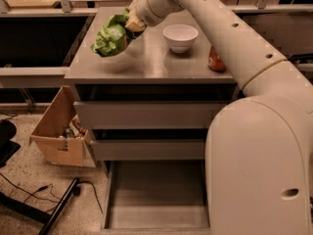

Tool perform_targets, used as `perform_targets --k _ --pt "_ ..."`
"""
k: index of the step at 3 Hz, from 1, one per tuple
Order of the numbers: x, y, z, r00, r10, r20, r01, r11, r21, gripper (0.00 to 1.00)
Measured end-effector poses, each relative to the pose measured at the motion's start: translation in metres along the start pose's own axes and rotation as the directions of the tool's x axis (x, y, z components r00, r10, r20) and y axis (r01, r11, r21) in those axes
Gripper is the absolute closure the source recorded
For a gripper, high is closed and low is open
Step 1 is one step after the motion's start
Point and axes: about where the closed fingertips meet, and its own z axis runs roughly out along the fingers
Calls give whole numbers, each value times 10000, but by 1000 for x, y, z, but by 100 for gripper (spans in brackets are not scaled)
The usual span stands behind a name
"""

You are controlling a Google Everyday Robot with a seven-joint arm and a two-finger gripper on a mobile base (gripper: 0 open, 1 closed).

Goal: Pick green rice chip bag from bottom drawer and place on counter

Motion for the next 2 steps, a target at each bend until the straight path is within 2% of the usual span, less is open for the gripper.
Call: perform_targets --k 1,2 --pt "0 0 0 10000 0 0 0 10000 -1 60" --pt "0 0 0 10000 0 0 0 10000 -2 30"
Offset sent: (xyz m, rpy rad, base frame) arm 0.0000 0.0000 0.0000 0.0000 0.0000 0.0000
